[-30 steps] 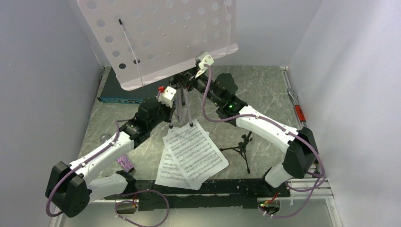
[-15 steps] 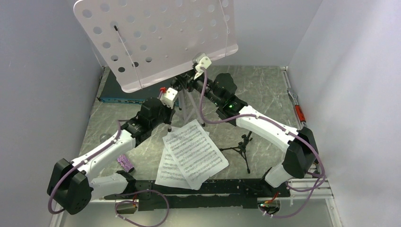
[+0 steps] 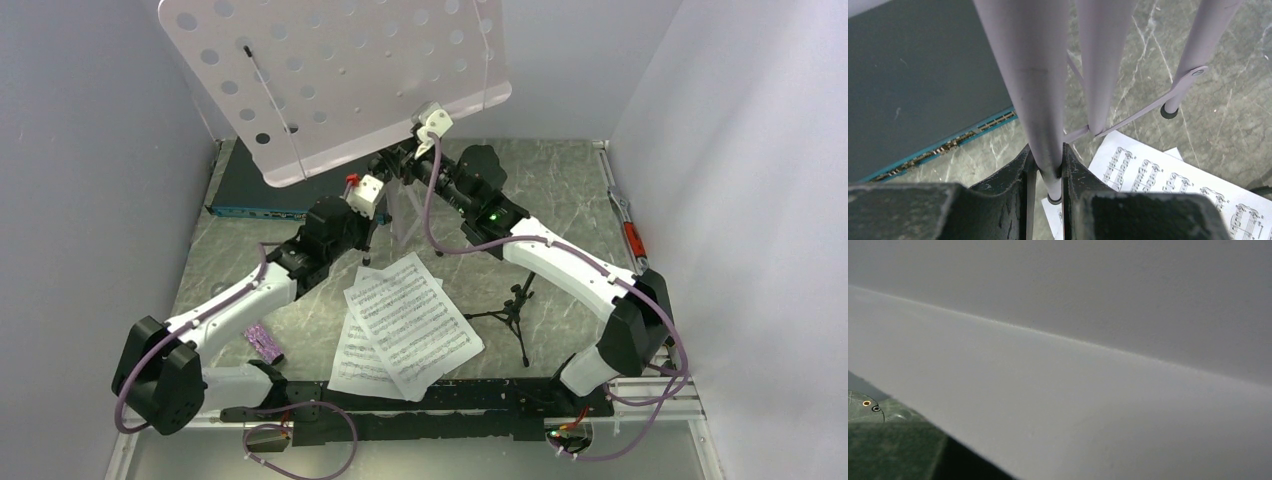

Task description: Set up the instrument practice props

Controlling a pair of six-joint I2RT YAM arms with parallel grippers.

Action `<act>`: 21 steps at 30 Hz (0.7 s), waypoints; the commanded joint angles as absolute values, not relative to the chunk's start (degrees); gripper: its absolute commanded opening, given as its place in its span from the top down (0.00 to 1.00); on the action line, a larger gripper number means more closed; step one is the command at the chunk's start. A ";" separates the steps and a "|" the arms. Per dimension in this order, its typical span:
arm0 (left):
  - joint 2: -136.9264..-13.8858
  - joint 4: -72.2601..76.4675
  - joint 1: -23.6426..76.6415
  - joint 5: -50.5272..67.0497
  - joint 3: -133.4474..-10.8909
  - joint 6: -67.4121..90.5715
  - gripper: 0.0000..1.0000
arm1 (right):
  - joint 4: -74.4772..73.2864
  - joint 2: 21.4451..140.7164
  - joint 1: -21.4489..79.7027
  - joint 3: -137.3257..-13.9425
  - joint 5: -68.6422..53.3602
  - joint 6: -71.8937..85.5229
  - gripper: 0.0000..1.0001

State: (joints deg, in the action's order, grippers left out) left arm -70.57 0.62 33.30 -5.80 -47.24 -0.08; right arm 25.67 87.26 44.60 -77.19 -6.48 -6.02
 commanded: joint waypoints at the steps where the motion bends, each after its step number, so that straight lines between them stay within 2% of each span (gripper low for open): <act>1: -74.85 -10.28 30.67 -12.40 -46.78 -5.33 0.97 | 51.31 77.67 42.05 -89.23 -4.23 -8.87 1.00; 13: -88.13 -6.94 30.67 -8.13 -54.78 -8.43 0.97 | 49.58 74.73 37.80 -89.54 -2.70 -6.40 1.00; 21: -95.43 -1.66 31.82 -10.26 -58.88 -9.30 0.97 | 51.20 72.22 33.89 -85.65 -1.62 -4.82 1.00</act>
State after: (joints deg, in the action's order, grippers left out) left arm -90.06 7.75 33.67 0.08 -60.95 -3.66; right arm 22.46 87.22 36.18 -78.26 -3.88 -5.98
